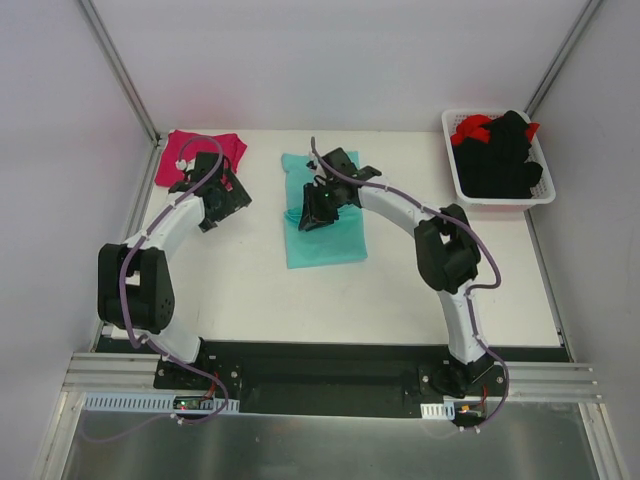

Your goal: Fold and stack the t-shirts

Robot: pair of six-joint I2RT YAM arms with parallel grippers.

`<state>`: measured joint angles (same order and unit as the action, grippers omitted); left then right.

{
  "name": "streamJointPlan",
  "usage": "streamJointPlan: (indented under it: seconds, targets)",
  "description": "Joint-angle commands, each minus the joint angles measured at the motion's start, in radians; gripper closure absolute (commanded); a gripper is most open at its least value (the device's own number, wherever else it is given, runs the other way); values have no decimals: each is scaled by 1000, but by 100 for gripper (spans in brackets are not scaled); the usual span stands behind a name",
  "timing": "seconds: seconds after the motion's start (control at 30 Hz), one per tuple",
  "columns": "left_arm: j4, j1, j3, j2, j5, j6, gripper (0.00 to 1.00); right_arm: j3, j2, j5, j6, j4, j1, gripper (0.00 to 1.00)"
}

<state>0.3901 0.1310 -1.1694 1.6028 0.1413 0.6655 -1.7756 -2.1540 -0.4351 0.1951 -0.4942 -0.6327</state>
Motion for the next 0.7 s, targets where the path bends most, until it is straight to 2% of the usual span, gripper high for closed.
streamJointPlan:
  seconds: [0.0,0.3,0.67]
  targets:
    - [46,-13,-44,-66,4,-10,1,-87,-47,-13,43,16,-19,70]
    - [56,-14,-41,-86,-3,-9,1,-192,-156,7,21,0,-6,71]
    - [76,-14,-6,-133,-14,-14,1,-488,-336,-8,29,6,109,68]
